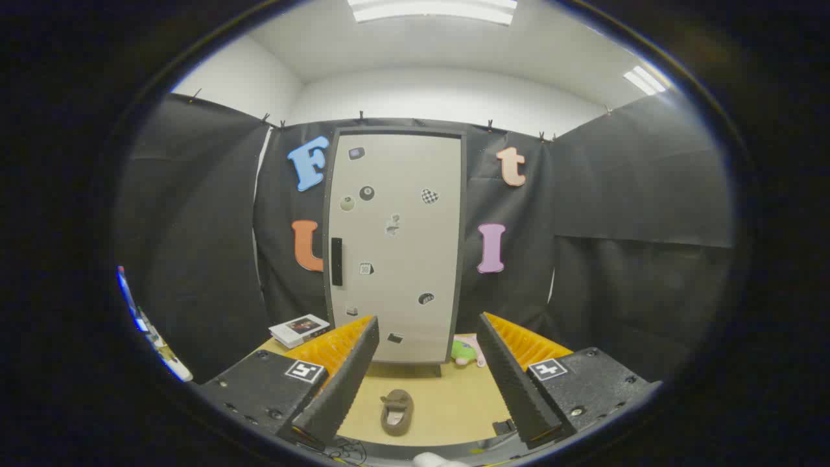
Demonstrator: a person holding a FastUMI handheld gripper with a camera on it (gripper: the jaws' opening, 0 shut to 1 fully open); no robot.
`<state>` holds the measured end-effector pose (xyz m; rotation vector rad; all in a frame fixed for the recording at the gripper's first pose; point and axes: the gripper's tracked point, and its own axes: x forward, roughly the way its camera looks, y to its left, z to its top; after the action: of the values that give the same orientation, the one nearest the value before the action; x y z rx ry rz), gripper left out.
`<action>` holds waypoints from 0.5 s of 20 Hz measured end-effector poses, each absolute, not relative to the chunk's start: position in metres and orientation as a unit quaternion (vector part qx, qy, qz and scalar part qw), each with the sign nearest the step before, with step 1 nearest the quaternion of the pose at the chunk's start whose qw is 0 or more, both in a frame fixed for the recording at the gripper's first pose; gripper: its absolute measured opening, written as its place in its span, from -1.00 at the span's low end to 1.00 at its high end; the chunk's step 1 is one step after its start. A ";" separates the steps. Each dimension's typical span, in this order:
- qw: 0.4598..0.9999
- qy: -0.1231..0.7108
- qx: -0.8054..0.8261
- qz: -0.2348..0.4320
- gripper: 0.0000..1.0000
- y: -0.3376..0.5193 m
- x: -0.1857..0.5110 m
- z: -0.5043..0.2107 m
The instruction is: Open the shoe cabinet door, grab the shoes and put them into the shoe cabinet, then close the shoe cabinet door.
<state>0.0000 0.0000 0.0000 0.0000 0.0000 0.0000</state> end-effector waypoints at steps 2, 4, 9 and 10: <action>1.000 -0.003 -0.009 -0.006 0.99 -0.002 -0.003 0.002; 1.000 -0.002 -0.011 -0.005 0.99 0.002 -0.003 0.001; 1.000 0.003 -0.009 -0.005 0.99 0.005 -0.007 -0.001; 1.000 0.004 -0.008 -0.005 0.98 0.006 -0.008 -0.001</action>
<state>-0.0076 0.0057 -0.0009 -0.0157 0.0081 -0.0097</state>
